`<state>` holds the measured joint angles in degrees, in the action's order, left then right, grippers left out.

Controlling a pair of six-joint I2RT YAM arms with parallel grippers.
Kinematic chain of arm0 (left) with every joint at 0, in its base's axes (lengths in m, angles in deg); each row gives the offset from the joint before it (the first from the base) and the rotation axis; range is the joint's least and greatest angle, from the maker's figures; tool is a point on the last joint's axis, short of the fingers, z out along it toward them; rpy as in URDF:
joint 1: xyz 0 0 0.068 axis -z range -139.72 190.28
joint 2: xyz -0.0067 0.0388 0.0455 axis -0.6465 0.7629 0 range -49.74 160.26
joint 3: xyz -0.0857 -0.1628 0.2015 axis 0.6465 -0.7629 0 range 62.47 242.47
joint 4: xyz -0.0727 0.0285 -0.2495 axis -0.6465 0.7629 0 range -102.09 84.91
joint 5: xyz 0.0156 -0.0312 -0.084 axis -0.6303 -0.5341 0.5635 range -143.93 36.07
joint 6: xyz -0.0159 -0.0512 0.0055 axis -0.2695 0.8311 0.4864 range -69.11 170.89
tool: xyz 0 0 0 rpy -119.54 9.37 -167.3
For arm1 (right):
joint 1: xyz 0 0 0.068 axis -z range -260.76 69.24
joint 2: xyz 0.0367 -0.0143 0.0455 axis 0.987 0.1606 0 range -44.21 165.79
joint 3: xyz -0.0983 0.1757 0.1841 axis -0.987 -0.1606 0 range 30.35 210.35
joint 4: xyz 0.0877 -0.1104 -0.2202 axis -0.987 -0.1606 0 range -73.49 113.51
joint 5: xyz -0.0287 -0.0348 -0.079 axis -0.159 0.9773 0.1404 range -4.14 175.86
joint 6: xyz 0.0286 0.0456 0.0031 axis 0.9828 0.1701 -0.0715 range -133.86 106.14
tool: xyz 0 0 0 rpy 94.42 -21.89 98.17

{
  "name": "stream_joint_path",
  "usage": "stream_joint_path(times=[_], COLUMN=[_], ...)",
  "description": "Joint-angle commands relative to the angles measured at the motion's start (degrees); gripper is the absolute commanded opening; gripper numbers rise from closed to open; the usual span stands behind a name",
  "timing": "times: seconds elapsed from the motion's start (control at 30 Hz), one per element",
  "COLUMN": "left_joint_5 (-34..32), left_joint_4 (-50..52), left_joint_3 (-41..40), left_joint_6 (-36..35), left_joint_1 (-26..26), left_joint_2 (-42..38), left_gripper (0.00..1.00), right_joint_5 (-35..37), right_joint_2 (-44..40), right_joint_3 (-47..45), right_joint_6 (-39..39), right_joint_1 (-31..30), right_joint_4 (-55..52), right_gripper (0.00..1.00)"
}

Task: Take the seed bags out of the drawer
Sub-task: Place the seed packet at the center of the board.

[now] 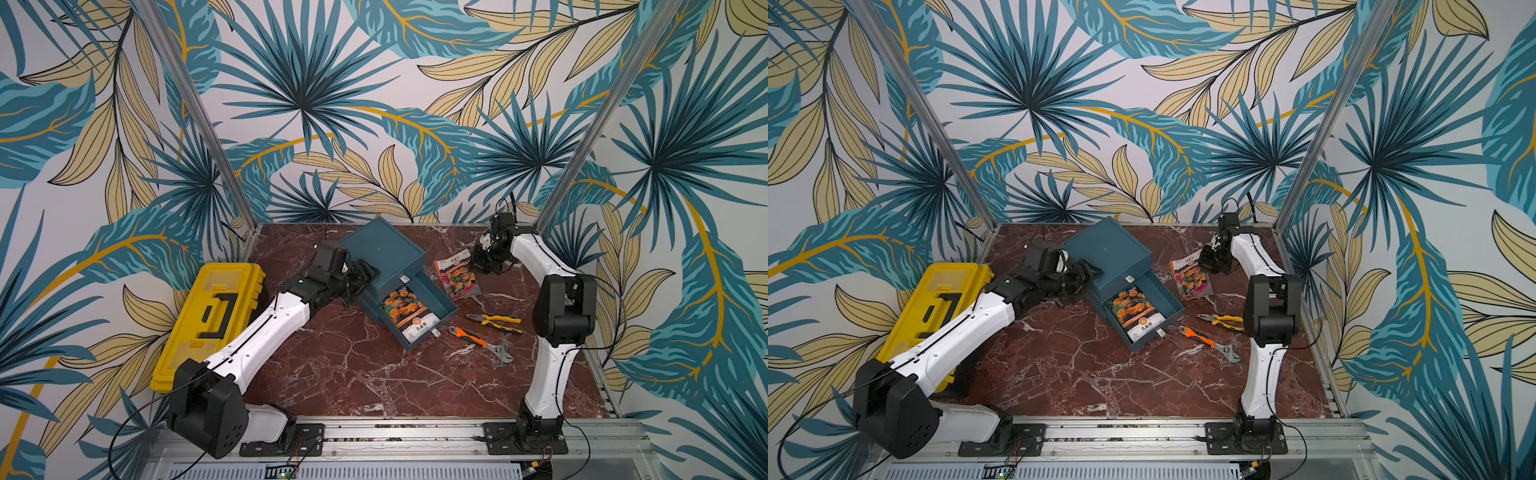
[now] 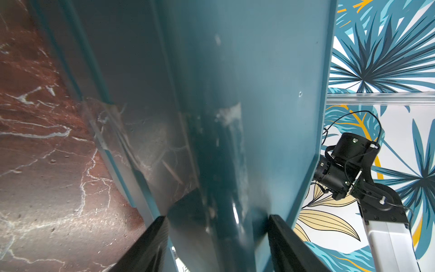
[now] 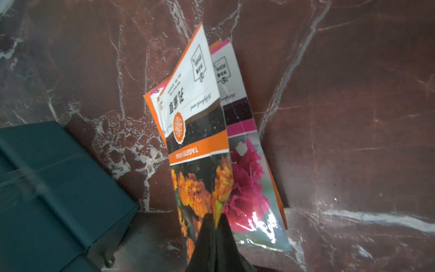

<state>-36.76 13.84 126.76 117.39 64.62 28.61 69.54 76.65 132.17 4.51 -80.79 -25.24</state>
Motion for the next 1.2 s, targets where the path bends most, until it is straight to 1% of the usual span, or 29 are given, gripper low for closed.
stream_joint_path(times=[0.0,0.07,0.13,0.17,0.33,0.4,0.47,0.6,0.7,0.8,0.87,1.03,1.17], left_joint_5=[1.03,0.77,0.65,0.66,0.34,0.35,0.49,0.48,0.39,0.24,0.15,-0.16,-0.36], left_joint_4=[4.21,4.6,4.9,5.05,5.71,5.71,5.46,5.27,5.1,4.99,4.72,3.48,2.38], left_joint_3=[-1.22,-0.99,-0.7,-0.64,-0.37,-0.42,-0.52,-0.56,-0.64,-0.78,-1.16,-2.29,-2.94], left_joint_6=[-0.06,-0.05,-0.13,-0.25,-0.58,-0.58,-0.58,-0.75,-0.93,-1.27,-1.24,-1.2,-0.84], left_joint_1=[0.8,0.75,0.8,0.8,0.8,0.8,0.78,0.8,0.8,0.84,0.82,0.8,0.84], left_joint_2=[-0.56,-0.58,-0.56,-0.56,-0.35,-0.17,0.03,0.14,0.14,0.05,-0.02,-0.2,-0.36], left_gripper=[0.7,0.7,0.7,0.7,0.7,0.7,0.7,0.7,0.7,0.7,0.7,0.7,0.71], right_joint_5=[0.55,1.22,1.92,2.23,3.51,4.13,4.58,6.41,7.44,7.09,5.63,-1.13,-8.13], right_joint_2=[1.41,1.82,1.92,2.03,1.95,1.71,1.29,-0.89,-3.45,-7.96,-11.47,-22.02,-29.08], right_joint_3=[0.57,0.16,-0.37,-0.61,-1.69,-2.23,-2.88,-4.81,-6.54,-8.57,-9.97,-13.33,-15.76], right_joint_6=[-0.8,-1.24,-1.51,-1.61,-2.06,-2.19,-2.33,-2.62,-2.65,-2.6,-2.26,-2.13,-2.68], right_joint_1=[0.36,0.55,0.64,0.65,0.65,0.65,0.73,0.82,0.91,0.91,0.92,0.06,-2.55], right_joint_4=[0.04,0.05,0.08,0.14,0.14,0.08,0.01,0.05,0.05,0.13,0.37,1.47,1.54], right_gripper=[0.0,0.0,0.05,0.06,0.21,0.24,0.25,0.3,0.36,0.44,0.47,0.54,0.57])
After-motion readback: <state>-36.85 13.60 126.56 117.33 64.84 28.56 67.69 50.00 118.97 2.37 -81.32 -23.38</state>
